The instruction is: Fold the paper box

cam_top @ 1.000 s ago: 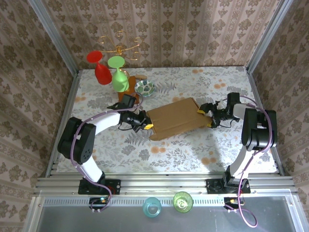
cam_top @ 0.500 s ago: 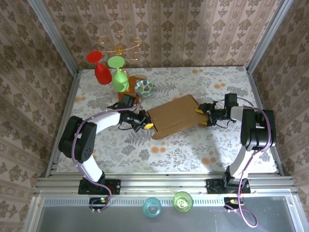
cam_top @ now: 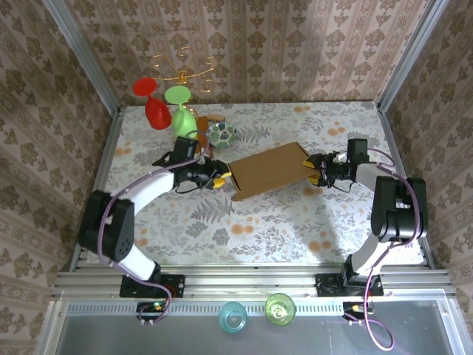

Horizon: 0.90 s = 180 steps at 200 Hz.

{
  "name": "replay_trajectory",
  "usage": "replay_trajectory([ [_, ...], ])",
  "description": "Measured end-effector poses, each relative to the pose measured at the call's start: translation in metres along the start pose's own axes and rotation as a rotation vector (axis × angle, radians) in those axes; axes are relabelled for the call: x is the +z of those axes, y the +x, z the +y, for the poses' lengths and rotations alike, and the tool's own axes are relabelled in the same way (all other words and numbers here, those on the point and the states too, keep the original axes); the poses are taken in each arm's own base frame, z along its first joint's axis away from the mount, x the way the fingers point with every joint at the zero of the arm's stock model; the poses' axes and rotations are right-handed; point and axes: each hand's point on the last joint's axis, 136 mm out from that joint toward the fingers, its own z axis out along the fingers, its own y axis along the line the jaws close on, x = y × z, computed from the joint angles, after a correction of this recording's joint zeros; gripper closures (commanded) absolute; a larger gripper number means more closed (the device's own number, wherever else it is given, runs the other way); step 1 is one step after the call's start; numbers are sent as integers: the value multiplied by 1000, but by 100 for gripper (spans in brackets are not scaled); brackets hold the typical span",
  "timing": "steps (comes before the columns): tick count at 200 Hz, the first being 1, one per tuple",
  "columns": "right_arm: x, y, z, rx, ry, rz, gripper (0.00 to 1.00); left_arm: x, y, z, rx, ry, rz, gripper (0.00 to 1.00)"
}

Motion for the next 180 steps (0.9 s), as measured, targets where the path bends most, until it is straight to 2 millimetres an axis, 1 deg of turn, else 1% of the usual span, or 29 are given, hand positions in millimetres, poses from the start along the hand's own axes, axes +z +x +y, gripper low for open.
replay_trajectory([
  [8, -2, 1, 0, 36, 14, 1, 50, -11, -4, -12, 42, 21, -48, 55],
  [17, -4, 3, 0, 65, 27, 4, 51, -21, -6, -23, 98, 39, -92, 55],
  [28, -7, 6, 2, 96, 46, 4, 51, -33, -6, -37, 198, 50, -148, 51],
  [36, -10, 9, 4, 121, 61, 2, 51, -38, -3, -44, 272, 53, -172, 49],
  [44, -14, 13, 5, 143, 80, 2, 52, -42, 4, -52, 371, 54, -190, 46],
  [54, -19, 17, 6, 174, 99, 3, 51, -44, 15, -63, 527, 54, -204, 39],
  [62, -23, 22, 6, 197, 115, 6, 51, -46, 24, -70, 636, 53, -210, 34],
  [85, -32, 33, 3, 257, 162, 17, 52, -55, 54, -88, 994, 69, -226, 30],
  [90, -34, 36, 1, 271, 176, 17, 52, -57, 59, -90, 1060, 76, -233, 26],
  [95, -36, 38, 0, 280, 188, 18, 52, -60, 65, -92, 1151, 86, -242, 19],
  [100, -38, 39, 0, 287, 198, 16, 52, -62, 71, -91, 1242, 92, -251, 14],
  [106, -41, 41, 0, 296, 209, 15, 52, -64, 79, -87, 1346, 100, -267, 10],
  [120, -46, 45, -1, 312, 233, 9, 53, -64, 98, -71, 1525, 114, -270, 7],
  [133, -49, 48, -2, 327, 253, 7, 53, -61, 108, -53, 1647, 113, -236, 0],
  [143, -52, 50, -4, 339, 271, 6, 53, -58, 111, -46, 1712, 109, -207, 0],
  [154, -54, 52, -4, 348, 284, 4, 53, -55, 115, -43, 1789, 109, -186, 0],
  [172, -58, 53, 0, 350, 296, 2, 54, -49, 127, -39, 1901, 125, -158, 0],
  [180, -60, 53, 3, 346, 298, 0, 54, -45, 130, -36, 1932, 128, -159, 0],
])
